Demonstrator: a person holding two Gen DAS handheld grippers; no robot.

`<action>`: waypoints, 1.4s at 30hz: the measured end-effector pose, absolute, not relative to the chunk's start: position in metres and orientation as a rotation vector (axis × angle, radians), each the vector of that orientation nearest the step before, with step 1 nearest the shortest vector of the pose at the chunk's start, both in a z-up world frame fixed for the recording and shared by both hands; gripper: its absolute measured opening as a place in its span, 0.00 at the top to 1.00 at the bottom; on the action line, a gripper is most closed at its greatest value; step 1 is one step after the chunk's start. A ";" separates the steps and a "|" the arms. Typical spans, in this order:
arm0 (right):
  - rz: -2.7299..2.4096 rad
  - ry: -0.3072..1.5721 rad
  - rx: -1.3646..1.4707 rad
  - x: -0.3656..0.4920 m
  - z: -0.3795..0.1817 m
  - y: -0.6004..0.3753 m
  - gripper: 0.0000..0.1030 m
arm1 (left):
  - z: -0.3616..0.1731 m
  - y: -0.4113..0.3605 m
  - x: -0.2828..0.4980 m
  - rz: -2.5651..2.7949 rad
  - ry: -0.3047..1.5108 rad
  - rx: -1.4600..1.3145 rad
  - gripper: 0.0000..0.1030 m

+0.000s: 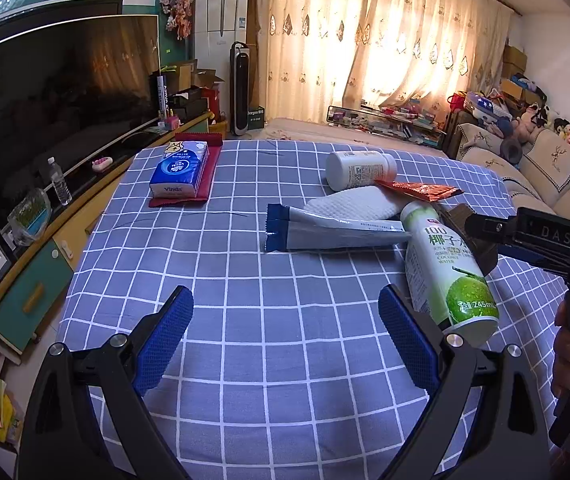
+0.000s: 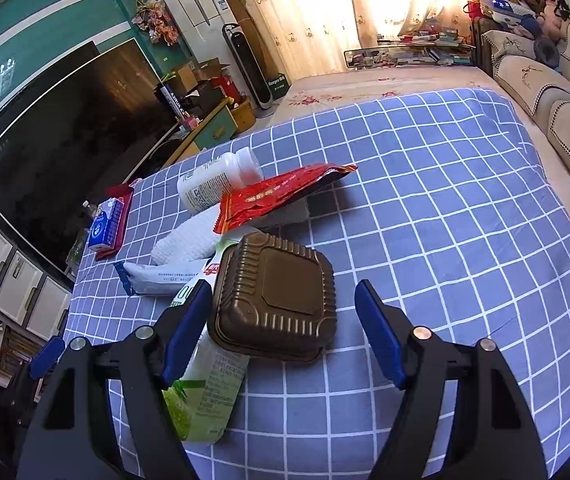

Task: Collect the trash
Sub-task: 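Grasp the brown food container with the right gripper, then carry the brown container over the bin and open the right gripper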

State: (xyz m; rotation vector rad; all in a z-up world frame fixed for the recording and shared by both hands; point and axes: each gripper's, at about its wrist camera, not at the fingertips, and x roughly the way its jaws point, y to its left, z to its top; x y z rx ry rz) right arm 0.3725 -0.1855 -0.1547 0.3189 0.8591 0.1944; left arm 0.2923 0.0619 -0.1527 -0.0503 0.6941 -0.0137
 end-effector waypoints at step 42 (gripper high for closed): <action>-0.062 0.768 0.185 0.312 -0.132 -0.281 0.44 | -0.162 0.047 0.295 -0.040 0.719 -0.001 0.10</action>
